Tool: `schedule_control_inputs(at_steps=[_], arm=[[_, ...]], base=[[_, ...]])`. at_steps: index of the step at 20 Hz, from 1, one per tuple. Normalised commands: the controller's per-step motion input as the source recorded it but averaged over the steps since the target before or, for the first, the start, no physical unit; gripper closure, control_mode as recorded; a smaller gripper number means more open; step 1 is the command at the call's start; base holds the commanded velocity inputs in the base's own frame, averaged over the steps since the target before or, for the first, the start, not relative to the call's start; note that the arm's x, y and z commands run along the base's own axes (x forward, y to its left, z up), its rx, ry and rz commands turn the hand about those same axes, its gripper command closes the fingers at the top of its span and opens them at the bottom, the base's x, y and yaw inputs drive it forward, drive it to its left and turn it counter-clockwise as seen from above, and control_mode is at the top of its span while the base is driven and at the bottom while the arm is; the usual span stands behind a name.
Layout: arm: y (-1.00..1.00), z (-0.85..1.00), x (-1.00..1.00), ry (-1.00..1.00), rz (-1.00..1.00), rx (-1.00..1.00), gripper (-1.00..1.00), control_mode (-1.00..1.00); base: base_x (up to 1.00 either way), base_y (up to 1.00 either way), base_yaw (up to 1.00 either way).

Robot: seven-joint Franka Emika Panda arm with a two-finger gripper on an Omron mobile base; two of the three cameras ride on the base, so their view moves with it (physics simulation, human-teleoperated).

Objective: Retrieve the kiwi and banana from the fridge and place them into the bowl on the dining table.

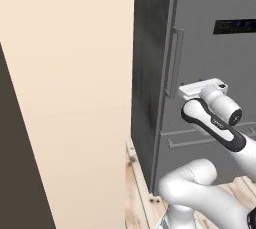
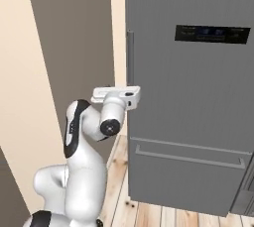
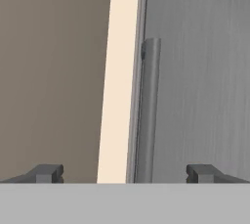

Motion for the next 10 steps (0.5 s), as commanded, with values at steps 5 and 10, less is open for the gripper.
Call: schedule_control_inputs(at_steps=[5, 10], arm=[[0.0, 0.0, 0.38, 0.0, 0.0, 0.0, -1.0, -1.0], [0.0, 0.0, 0.48, 0.0, 0.0, 0.0, -1.0, -1.0]], base=[[0.0, 0.0, 0.0], [0.0, 0.0, 0.0]])
